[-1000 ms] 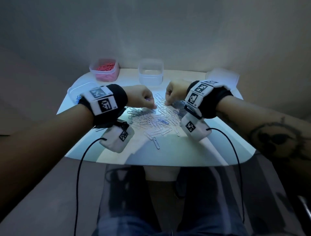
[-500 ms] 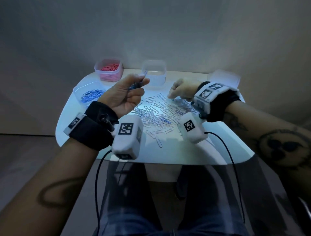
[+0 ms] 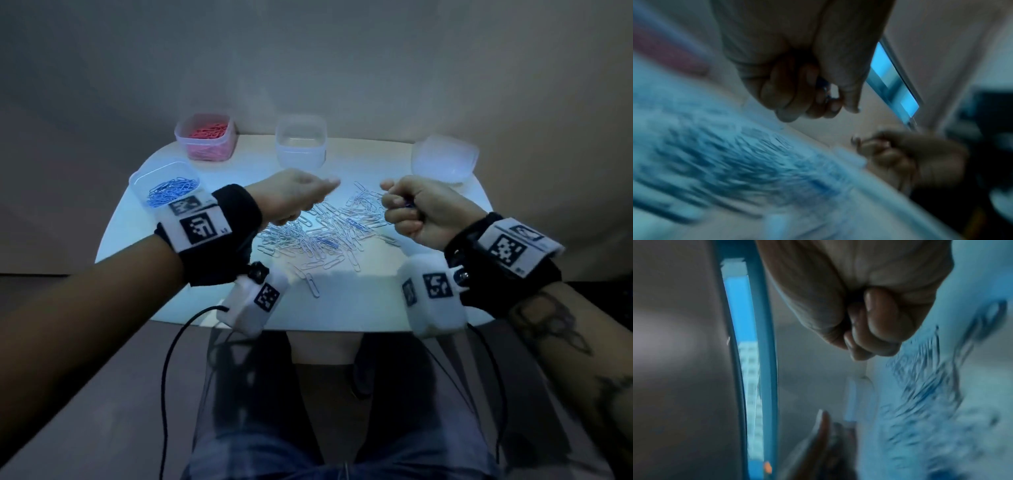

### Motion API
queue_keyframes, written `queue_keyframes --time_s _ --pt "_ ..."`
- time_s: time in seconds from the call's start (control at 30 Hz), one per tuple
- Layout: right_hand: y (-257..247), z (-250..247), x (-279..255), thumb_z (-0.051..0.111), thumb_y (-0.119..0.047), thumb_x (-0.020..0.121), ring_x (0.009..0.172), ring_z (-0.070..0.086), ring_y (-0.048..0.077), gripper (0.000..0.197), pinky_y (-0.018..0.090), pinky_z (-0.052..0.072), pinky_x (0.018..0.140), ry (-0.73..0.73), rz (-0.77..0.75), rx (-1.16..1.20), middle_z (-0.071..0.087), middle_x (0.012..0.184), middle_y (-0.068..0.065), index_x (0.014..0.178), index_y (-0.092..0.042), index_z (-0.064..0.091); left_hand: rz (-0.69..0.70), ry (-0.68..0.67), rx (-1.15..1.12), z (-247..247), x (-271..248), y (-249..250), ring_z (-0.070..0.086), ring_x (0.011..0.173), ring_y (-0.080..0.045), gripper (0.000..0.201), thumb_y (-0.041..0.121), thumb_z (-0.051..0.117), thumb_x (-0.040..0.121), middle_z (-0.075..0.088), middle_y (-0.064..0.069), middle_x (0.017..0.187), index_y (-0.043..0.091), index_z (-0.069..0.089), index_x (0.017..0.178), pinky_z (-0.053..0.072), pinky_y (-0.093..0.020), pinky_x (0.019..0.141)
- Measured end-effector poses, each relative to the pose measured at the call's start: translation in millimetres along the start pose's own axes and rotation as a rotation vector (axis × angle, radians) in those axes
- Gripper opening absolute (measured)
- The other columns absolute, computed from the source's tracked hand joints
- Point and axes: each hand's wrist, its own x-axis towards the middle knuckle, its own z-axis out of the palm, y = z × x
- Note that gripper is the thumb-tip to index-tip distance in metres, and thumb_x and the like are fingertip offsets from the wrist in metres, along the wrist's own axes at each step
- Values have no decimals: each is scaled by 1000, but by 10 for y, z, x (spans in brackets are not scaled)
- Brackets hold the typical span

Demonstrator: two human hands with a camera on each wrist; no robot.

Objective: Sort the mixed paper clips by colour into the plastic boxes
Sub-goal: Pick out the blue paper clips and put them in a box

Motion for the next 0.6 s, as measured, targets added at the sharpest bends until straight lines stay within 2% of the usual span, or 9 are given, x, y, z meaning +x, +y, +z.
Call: queue_keyframes --time_s 0.07,0.13,0.17,0.23,0.3,0.37,0.47,0.53,0.6 --pt "20 45 4 37 -10 94 35 25 5 23 13 17 29 111 -111 -456 34 45 -8 74 -16 46 118 25 397 54 -21 6 29 49 -12 47 44 47 93 31 3 53 17 35 57 25 -26 51" --pt "37 116 4 46 -18 95 50 39 11 26 16 29 38 167 -239 -992 44 55 -3 71 -13 56 200 38 692 107 -29 9 40 57 -14 39 43 44 95 45 3 58 18 50 65 28 -26 60" --pt "50 148 7 50 -24 94 61 46 16 27 21 36 48 182 -282 -1230 50 62 0 73 -12 60 228 38 791 135 -35 9 45 66 -15 34 42 42 96 54 3 67 20 59 76 29 -25 63" --pt "69 223 10 58 -31 90 76 50 23 22 26 35 60 218 -318 -1548 55 73 4 80 -13 66 260 32 930 182 -53 2 52 85 -17 27 40 42 96 64 2 94 27 65 98 33 -26 67" --pt "70 299 22 65 -26 84 79 49 22 10 24 30 56 222 -348 -1651 57 81 3 85 -16 68 288 27 1021 210 -60 -4 55 101 -20 22 37 49 93 64 3 106 34 65 107 34 -26 68" --pt "62 354 47 67 -20 82 80 49 21 7 22 29 53 203 -336 -1673 60 87 4 87 -16 69 289 33 1074 226 -51 4 56 104 -20 19 34 57 89 64 3 104 34 67 106 32 -26 67" --pt "38 381 111 70 -17 79 82 50 23 9 26 34 63 202 -323 -1690 59 88 5 88 -14 69 294 60 1073 250 -8 4 57 95 -22 14 26 60 86 62 1 89 28 70 94 31 -26 64" --pt "20 370 144 70 -14 78 80 53 21 4 23 35 58 167 -282 -1640 58 79 3 81 -15 68 283 72 999 228 0 -12 55 87 -20 13 25 60 85 61 5 83 27 71 90 31 -26 63" --pt "8 326 178 67 -8 78 68 51 15 4 21 34 49 118 -234 -1535 55 67 2 75 -11 66 249 101 832 162 -10 -46 51 74 -15 10 26 65 83 51 12 65 25 73 89 29 -23 60"
